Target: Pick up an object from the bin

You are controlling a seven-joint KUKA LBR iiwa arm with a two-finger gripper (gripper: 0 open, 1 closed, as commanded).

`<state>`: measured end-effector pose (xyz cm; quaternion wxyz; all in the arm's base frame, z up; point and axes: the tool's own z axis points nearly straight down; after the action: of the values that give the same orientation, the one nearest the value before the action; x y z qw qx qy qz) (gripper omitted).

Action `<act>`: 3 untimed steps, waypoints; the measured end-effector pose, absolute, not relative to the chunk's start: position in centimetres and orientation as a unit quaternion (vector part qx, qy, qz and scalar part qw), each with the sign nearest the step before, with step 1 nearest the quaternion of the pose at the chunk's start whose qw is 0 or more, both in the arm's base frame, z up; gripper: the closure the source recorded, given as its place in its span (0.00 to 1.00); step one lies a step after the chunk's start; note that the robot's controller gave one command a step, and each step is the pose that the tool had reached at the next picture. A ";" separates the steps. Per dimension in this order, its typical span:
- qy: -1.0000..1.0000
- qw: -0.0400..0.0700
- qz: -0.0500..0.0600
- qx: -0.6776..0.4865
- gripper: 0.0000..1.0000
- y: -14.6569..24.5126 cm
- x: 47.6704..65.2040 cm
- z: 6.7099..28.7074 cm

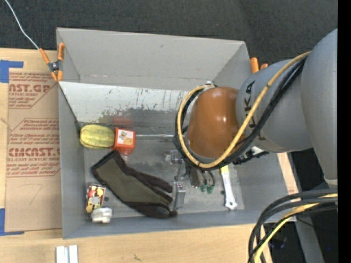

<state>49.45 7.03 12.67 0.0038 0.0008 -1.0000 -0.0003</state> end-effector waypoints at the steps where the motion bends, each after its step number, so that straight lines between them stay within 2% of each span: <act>1: -1.000 0.000 -0.001 0.000 0.00 7.0 49.6 13.1; 2: -0.999 0.000 -0.002 -0.039 0.00 11.2 48.5 7.1; 3: -0.999 -0.002 -0.001 -0.040 0.00 13.6 49.2 7.0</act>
Offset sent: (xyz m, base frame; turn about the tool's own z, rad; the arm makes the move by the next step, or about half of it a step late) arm -0.0107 0.0409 -0.0567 0.0799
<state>49.21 13.57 7.05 -0.0015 -0.0405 -0.9992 -0.0012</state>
